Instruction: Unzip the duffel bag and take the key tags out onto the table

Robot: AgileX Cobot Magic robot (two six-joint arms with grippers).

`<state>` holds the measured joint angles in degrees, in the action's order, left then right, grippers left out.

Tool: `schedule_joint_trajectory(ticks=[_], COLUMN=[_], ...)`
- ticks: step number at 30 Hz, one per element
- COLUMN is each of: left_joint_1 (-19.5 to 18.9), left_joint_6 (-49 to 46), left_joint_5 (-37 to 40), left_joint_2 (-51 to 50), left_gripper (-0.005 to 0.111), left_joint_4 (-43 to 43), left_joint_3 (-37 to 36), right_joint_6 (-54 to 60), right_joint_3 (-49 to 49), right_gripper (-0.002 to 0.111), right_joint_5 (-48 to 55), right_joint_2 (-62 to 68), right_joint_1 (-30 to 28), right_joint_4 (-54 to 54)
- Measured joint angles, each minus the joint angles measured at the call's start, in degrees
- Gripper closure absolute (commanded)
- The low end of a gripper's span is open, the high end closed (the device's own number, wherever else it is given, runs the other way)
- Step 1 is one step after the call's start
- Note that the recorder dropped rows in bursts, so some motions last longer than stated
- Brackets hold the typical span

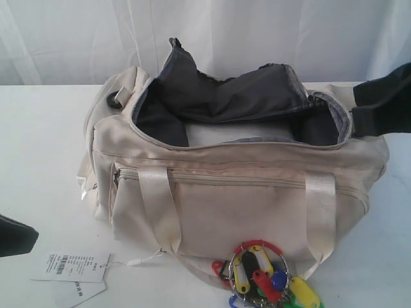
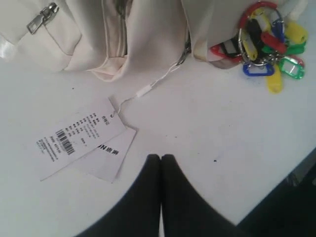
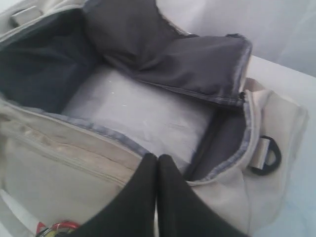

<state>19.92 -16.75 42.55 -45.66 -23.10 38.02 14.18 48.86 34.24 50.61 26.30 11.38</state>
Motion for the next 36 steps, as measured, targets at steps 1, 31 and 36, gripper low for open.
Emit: schedule_joint_trajectory(ticks=[1, 31, 36], left_joint_1=[0.0, -2.08, -7.58], left_joint_6=[0.0, -3.02, -3.67], left_joint_5=[-0.27, -3.2, -4.94], left_joint_2=[0.0, 6.66, 15.76], left_gripper=[0.107, 0.107, 0.107], left_joint_4=[-0.8, -4.23, -4.23], left_joint_3=[0.0, -0.54, -4.24], right_joint_6=[-3.11, -5.17, -5.17], right_joint_3=[-0.56, -0.57, -0.57], right_gripper=[0.108, 0.108, 0.108], right_joint_5=[-0.24, -0.48, -0.48], right_joint_2=[-0.07, -0.1, -0.1], right_joint_1=[0.0, 0.0, 0.0], right_joint_4=[-2.65, -4.15, -4.15])
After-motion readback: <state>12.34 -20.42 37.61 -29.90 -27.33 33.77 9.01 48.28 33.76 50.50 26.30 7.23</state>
